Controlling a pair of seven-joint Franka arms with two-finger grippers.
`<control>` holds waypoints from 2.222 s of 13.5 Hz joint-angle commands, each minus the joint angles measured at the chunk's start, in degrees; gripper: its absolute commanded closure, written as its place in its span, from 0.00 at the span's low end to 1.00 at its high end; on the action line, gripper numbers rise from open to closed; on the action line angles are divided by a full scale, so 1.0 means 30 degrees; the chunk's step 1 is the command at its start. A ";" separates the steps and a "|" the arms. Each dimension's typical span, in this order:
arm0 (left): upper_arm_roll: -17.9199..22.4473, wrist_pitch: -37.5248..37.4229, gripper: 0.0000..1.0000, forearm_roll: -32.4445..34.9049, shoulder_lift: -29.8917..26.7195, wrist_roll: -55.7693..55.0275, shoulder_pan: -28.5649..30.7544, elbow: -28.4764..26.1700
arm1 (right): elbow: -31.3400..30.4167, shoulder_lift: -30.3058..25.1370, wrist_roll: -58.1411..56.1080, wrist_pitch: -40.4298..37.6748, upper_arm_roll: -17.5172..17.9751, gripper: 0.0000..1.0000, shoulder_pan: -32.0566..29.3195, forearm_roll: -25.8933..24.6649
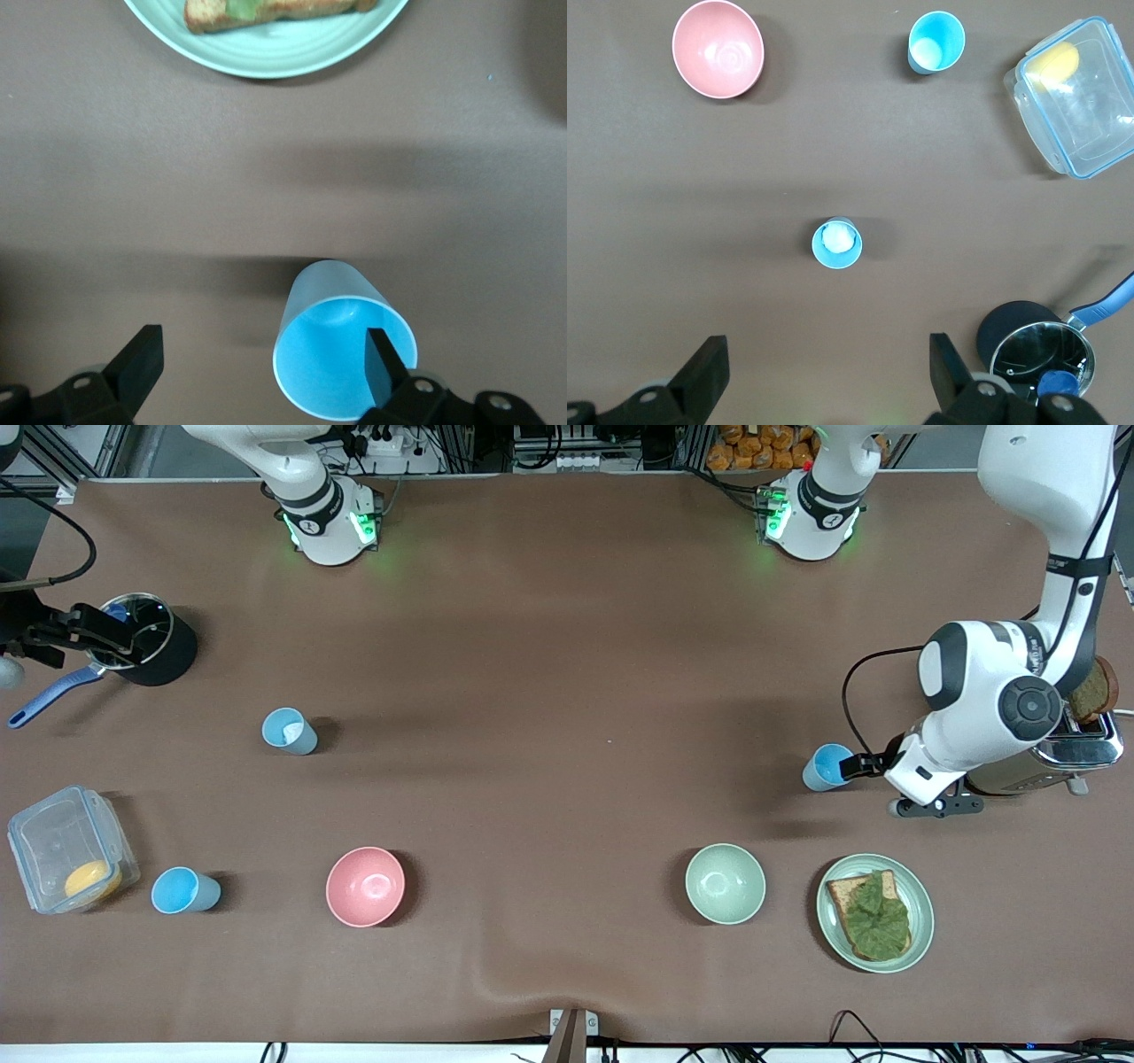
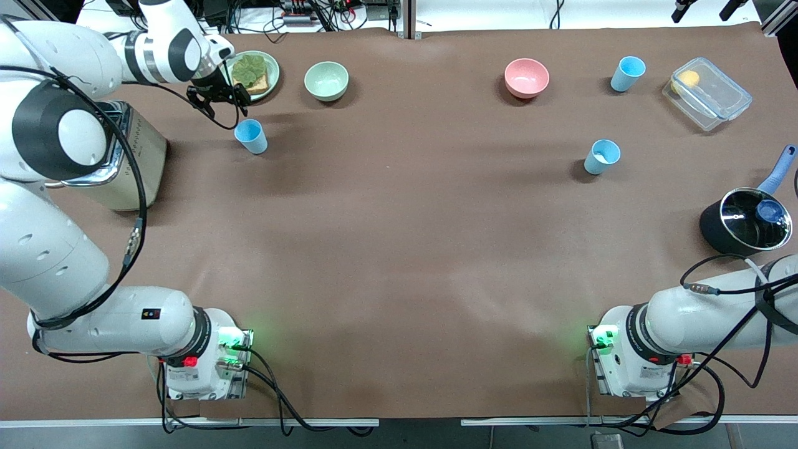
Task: Stack blue cups with both arms
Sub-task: 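Reach the left gripper down to the blue cup beside the toaster, then grasp the cup with the left gripper while the right gripper grasps another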
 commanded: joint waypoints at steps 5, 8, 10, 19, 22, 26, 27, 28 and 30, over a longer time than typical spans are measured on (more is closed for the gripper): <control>-0.0173 0.0423 0.00 -0.0115 -0.0308 0.0417 -0.0017 -0.0976 | 0.0168 0.0084 -0.0077 -0.0103 -0.0073 0.00 0.0159 -0.0207; -0.0173 0.0744 0.00 0.0119 -0.0132 0.0446 -0.0017 -0.1093 | 0.0168 0.0084 -0.0077 -0.0132 -0.0073 0.00 0.0188 -0.0207; -0.0173 0.0920 0.00 0.0119 0.0102 0.0446 -0.0017 -0.1093 | 0.0168 0.0084 -0.0048 -0.0133 -0.0073 0.00 0.0188 -0.0207; -0.0261 0.1418 0.04 0.0119 0.0659 0.0417 -0.0017 -0.1239 | -0.0413 0.4420 0.0038 0.0478 -0.0014 0.00 0.3787 -0.0471; -0.0261 0.1419 0.17 0.0119 0.0689 0.0417 -0.0017 -0.1210 | -0.4243 0.3779 0.0479 0.4190 0.0015 0.00 0.3879 -0.0267; -0.0261 0.1419 0.44 0.0090 0.0806 0.0417 -0.0104 -0.1152 | -0.9343 0.2957 0.0479 0.9904 -0.0014 0.00 0.4055 -0.0236; -0.0261 0.1419 0.50 0.0119 0.0806 0.0417 -0.0105 -0.1152 | -1.0282 0.2840 0.0479 1.0700 -0.0014 0.00 0.4055 -0.0265; -0.0261 0.1419 0.60 0.0119 0.0806 0.0417 -0.0134 -0.1152 | -1.1103 0.2664 0.0479 1.1288 -0.0014 0.00 0.3997 -0.0265; -0.0261 0.1419 0.83 0.0090 0.0806 0.0388 -0.0338 -0.1152 | -1.2977 0.2138 0.0421 1.3042 -0.0043 0.00 0.3821 -0.0265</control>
